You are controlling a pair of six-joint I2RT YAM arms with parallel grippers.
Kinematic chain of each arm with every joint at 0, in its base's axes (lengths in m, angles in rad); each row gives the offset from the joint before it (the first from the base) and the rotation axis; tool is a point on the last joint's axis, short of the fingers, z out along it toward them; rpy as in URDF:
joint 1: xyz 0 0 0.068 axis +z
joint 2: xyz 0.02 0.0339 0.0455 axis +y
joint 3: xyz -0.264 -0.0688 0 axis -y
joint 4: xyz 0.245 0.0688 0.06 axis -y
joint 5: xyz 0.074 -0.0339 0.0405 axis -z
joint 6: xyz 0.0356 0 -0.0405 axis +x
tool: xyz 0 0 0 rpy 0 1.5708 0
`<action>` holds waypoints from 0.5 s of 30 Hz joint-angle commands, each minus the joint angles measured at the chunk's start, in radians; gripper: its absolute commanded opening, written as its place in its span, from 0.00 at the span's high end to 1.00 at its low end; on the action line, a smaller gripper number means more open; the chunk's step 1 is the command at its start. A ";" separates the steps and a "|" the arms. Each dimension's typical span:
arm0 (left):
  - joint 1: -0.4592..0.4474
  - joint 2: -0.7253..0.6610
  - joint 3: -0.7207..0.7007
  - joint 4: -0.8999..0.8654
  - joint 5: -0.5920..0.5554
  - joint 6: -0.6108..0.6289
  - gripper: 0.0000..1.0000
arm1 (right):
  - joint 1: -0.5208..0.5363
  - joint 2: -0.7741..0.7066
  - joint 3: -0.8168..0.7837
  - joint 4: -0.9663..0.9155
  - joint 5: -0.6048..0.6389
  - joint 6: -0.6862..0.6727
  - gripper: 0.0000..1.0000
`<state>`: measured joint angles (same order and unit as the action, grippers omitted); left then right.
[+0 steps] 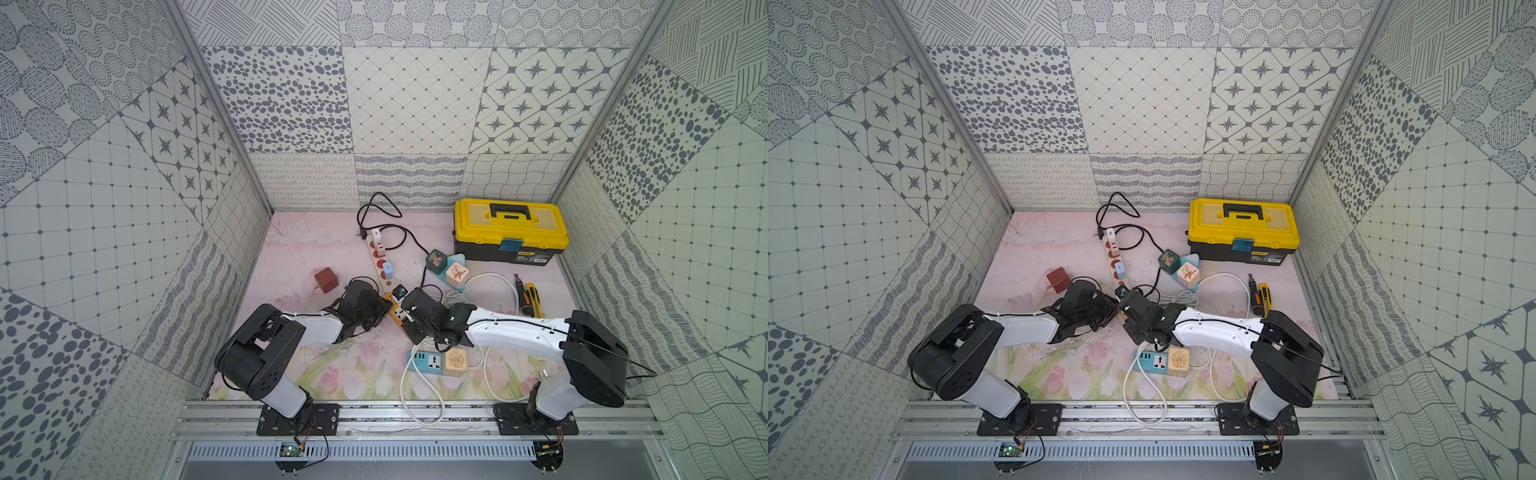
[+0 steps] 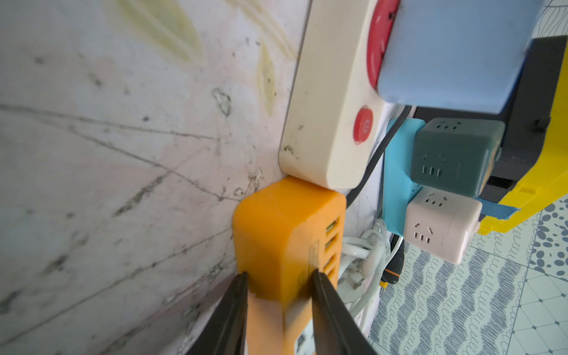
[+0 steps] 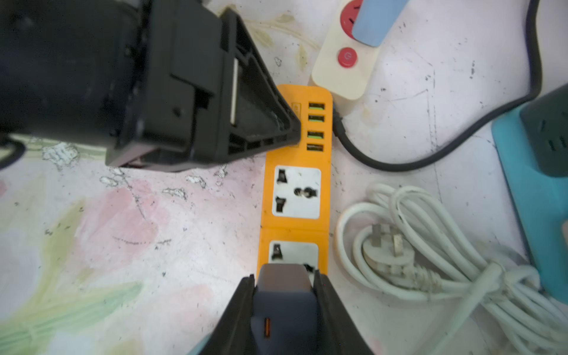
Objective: Pull the plug off the socket
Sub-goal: Remove the plug from the socket.
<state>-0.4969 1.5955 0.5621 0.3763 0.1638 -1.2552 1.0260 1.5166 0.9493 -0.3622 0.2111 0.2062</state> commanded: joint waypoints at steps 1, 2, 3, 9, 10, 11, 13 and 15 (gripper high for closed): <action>0.003 0.019 -0.028 -0.241 -0.097 0.030 0.62 | -0.015 -0.121 -0.053 0.035 -0.083 0.015 0.89; 0.004 0.010 -0.030 -0.218 -0.078 0.042 0.61 | -0.023 -0.153 -0.067 0.043 -0.104 0.018 0.89; 0.003 0.002 -0.029 -0.195 -0.053 0.056 0.60 | -0.031 -0.178 -0.079 0.051 -0.121 0.024 0.89; 0.005 -0.108 -0.023 -0.052 0.121 0.197 0.49 | -0.157 -0.363 -0.224 0.212 -0.353 0.135 0.88; 0.007 -0.131 -0.027 -0.022 0.153 0.233 0.45 | -0.186 -0.389 -0.256 0.257 -0.408 0.168 0.88; 0.011 -0.150 -0.034 0.003 0.180 0.264 0.42 | -0.207 -0.410 -0.284 0.303 -0.446 0.195 0.88; 0.037 -0.191 -0.059 0.066 0.238 0.324 0.40 | -0.251 -0.438 -0.334 0.402 -0.525 0.262 0.88; 0.080 -0.228 -0.088 0.096 0.284 0.345 0.39 | -0.286 -0.442 -0.366 0.484 -0.581 0.319 0.88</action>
<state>-0.4671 1.4372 0.5121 0.3740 0.2813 -1.0924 0.7666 1.0927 0.6155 -0.0860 -0.2100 0.4076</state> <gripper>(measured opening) 0.608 0.324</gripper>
